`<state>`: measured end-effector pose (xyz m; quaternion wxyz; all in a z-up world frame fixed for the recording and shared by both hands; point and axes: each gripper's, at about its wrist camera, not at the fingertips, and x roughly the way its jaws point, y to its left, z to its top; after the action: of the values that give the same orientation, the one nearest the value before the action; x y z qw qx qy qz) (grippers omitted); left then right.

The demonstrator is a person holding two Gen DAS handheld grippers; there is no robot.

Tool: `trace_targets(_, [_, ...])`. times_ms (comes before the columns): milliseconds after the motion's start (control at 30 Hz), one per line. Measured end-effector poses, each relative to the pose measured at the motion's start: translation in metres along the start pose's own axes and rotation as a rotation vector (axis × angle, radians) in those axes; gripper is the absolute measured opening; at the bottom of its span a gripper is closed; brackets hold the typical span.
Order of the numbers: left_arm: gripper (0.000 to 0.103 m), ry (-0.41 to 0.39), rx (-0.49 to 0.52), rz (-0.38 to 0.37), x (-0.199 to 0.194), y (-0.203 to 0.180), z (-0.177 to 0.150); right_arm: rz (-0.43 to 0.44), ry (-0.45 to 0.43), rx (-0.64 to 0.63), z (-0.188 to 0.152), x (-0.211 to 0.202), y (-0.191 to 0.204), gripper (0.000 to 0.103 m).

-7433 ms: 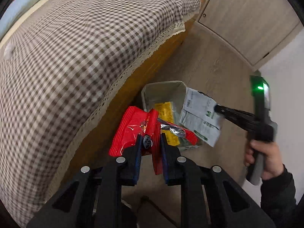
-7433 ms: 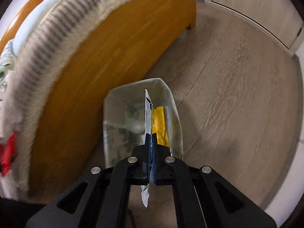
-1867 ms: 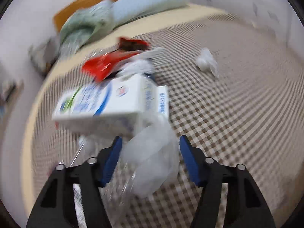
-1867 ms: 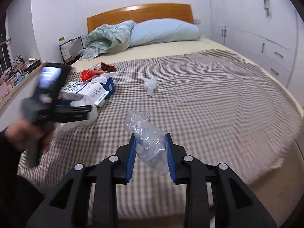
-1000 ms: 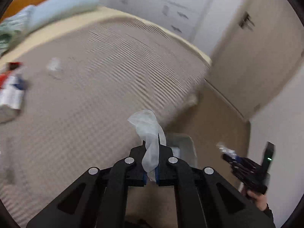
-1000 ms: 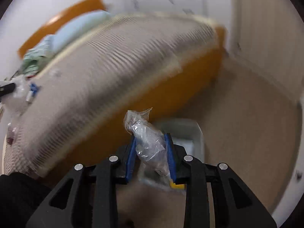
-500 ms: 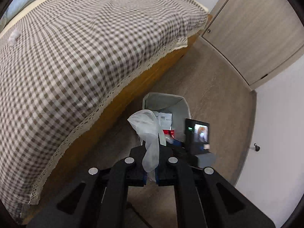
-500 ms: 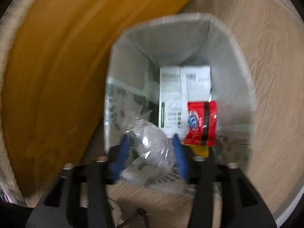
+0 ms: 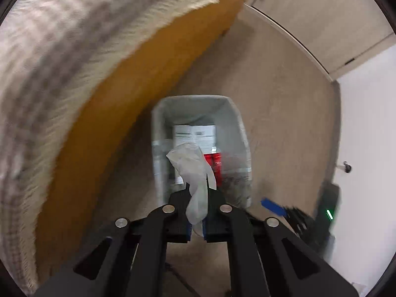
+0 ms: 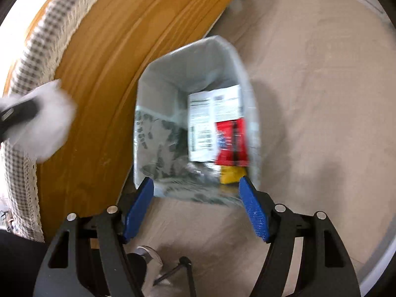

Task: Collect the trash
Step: 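Carry both items to the wastebasket and open both tools to drop them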

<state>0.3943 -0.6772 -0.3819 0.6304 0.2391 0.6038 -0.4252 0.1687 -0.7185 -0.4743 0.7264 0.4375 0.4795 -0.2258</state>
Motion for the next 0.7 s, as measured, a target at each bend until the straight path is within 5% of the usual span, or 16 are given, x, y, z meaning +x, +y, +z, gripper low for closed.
trace_targets(33, [0.025,0.014,0.001,-0.007,0.014,-0.002,0.007,-0.013,-0.008,0.000,-0.003,-0.007,-0.004,0.069])
trace_targets(67, [0.069,0.026,0.001,0.006,0.022,-0.001,0.005,-0.036,-0.016,-0.004,-0.006,-0.015,-0.008,0.069])
trace_targets(100, [0.084,0.036,-0.006,0.035,0.035,0.003,0.004,-0.059,-0.023,-0.006,-0.007,-0.020,-0.012,0.069])
trace_targets(300, [0.082,0.201,-0.060,0.097,0.085,0.027,-0.029,-0.083,-0.026,0.027,-0.003,-0.021,-0.027,0.069])
trace_targets(700, [0.083,0.118,-0.143,0.136,0.027,0.035,-0.045,-0.141,-0.051,-0.070,0.009,-0.032,0.022,0.069])
